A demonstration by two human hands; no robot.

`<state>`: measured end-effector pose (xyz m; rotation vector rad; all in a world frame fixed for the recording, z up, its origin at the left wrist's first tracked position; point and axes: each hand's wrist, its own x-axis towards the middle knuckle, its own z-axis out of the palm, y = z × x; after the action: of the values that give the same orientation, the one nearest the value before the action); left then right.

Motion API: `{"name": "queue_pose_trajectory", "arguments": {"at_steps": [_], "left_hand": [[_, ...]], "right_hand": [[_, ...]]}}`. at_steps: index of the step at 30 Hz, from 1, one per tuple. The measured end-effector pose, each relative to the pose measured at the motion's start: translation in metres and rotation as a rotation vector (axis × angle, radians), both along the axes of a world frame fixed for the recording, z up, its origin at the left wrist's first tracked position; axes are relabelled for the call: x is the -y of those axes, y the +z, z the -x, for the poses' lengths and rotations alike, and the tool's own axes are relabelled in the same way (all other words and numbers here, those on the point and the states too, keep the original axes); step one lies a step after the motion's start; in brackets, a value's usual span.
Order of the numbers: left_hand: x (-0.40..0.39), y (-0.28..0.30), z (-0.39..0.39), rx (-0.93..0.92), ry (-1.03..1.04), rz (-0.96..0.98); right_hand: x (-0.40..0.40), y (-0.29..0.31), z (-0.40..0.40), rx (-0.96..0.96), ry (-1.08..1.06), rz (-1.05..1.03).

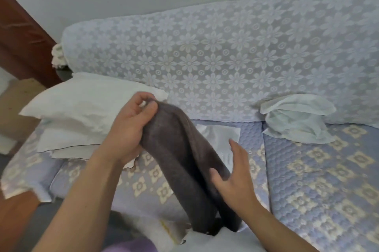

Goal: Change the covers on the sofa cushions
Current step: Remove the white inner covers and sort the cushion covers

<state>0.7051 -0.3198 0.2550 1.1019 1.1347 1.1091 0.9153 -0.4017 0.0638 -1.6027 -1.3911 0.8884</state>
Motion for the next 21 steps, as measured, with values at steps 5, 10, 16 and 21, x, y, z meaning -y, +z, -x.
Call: {"name": "queue_pose_trajectory", "arguments": {"at_steps": [5,10,16,21], "left_hand": [[0.003,-0.020,-0.006,-0.486,-0.492,-0.160],[-0.022,-0.009,0.031,-0.324,-0.362,-0.199],[-0.078,-0.076,0.123,-0.416,0.101,-0.287],[-0.072,-0.192,0.194,-0.447,0.092,0.271]], "right_hand": [[-0.042,0.050,0.057,-0.083,-0.064,-0.098],[-0.066,-0.002,0.051,0.255,-0.267,0.217],[-0.060,-0.056,-0.018,0.552,-0.541,0.498],[-0.042,-0.070,-0.051,0.748,-0.305,0.911]]}}
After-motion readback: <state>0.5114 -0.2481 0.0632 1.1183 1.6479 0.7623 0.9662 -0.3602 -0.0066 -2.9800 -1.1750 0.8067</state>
